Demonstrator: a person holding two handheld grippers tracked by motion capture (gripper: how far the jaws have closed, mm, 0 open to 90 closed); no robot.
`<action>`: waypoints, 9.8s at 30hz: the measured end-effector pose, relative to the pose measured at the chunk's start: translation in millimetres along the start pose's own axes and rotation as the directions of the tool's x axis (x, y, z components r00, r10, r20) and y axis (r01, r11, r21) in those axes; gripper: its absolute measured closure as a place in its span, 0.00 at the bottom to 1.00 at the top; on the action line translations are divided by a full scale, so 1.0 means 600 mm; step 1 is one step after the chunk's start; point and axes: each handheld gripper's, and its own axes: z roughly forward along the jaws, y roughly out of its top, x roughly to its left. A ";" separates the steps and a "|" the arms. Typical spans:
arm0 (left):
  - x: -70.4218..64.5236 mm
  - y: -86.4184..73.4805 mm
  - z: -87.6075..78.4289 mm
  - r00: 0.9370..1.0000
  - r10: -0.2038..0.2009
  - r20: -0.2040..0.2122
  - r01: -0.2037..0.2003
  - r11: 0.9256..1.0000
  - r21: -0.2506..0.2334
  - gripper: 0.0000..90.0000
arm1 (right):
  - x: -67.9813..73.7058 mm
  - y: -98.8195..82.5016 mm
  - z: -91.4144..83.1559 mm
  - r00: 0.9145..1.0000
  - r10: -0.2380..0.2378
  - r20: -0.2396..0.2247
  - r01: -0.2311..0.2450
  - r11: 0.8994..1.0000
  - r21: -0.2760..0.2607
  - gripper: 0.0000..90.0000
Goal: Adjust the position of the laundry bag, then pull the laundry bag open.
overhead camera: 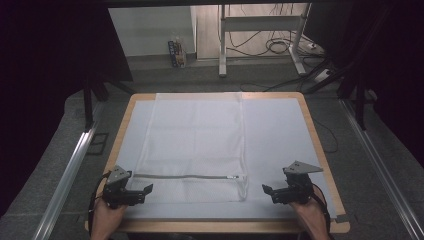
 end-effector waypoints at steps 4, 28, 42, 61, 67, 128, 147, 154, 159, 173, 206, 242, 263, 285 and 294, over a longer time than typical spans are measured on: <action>0.002 0.003 0.003 1.000 0.001 -0.008 -0.001 1.000 -0.001 0.04 | 0.002 0.005 0.008 1.000 -0.003 -0.004 0.003 1.000 0.012 0.00; 0.027 0.034 0.044 0.994 0.022 -0.110 -0.017 0.999 0.047 0.05 | -0.003 0.033 0.068 1.000 -0.009 -0.013 0.009 1.000 -0.004 0.03; 0.040 0.049 0.049 0.996 0.004 -0.091 -0.001 0.999 0.035 0.00 | 0.000 0.055 0.108 1.000 0.016 -0.016 -0.016 1.000 0.016 0.02; 0.066 0.079 0.087 0.992 0.030 -0.119 -0.027 0.999 0.028 0.22 | 0.007 0.104 0.143 0.998 -0.050 0.042 0.048 0.997 0.055 0.48; 0.076 0.082 0.097 0.986 0.034 -0.163 -0.028 0.999 0.038 0.31 | 0.012 0.121 0.166 0.996 -0.073 0.059 0.068 0.995 0.075 0.65; 0.013 0.086 0.115 0.992 0.113 0.058 -0.122 0.976 0.180 0.97 | -0.020 0.098 0.109 0.983 -0.181 0.032 0.169 0.960 0.224 0.97; -0.035 0.086 0.118 0.977 0.161 0.140 -0.185 0.966 0.180 0.97 | -0.033 0.071 0.070 0.979 -0.184 0.083 0.157 0.953 0.259 0.97; -0.043 0.088 0.121 0.974 0.183 0.136 -0.206 0.961 0.183 0.96 | -0.044 0.060 0.058 0.987 -0.144 0.075 0.121 0.961 0.249 0.97; -0.040 0.086 0.120 0.976 0.180 0.125 -0.200 0.963 0.180 0.92 | -0.040 0.059 0.062 0.982 -0.175 0.074 0.150 0.954 0.258 0.95; -0.036 0.080 0.119 0.979 0.175 0.102 -0.190 0.967 0.172 0.49 | -0.047 0.055 0.055 0.989 -0.139 0.049 0.128 0.974 0.188 0.58; -0.032 0.075 0.106 0.983 0.183 0.022 -0.184 0.974 0.131 0.01 | -0.053 0.047 0.051 0.997 -0.076 0.015 0.073 0.989 0.129 0.13; -0.036 0.072 0.107 0.973 0.229 0.001 -0.226 0.961 0.156 0.01 | 0.024 -0.036 -0.006 0.995 -0.096 0.033 0.083 0.956 0.280 0.30; -0.061 0.087 0.097 0.969 0.240 0.049 -0.244 0.964 0.103 0.02 | 0.043 -0.031 -0.017 0.997 -0.075 0.000 0.072 0.964 0.258 0.93; -0.199 0.138 0.132 0.874 0.318 0.369 -0.333 0.943 -0.022 0.11 | 0.046 -0.020 -0.036 0.987 -0.161 -0.017 0.162 0.978 0.128 0.93; -0.239 0.148 0.159 0.836 0.335 0.436 -0.358 0.933 -0.030 0.10 | 0.046 -0.020 -0.033 0.987 -0.163 -0.015 0.163 0.977 0.139 0.93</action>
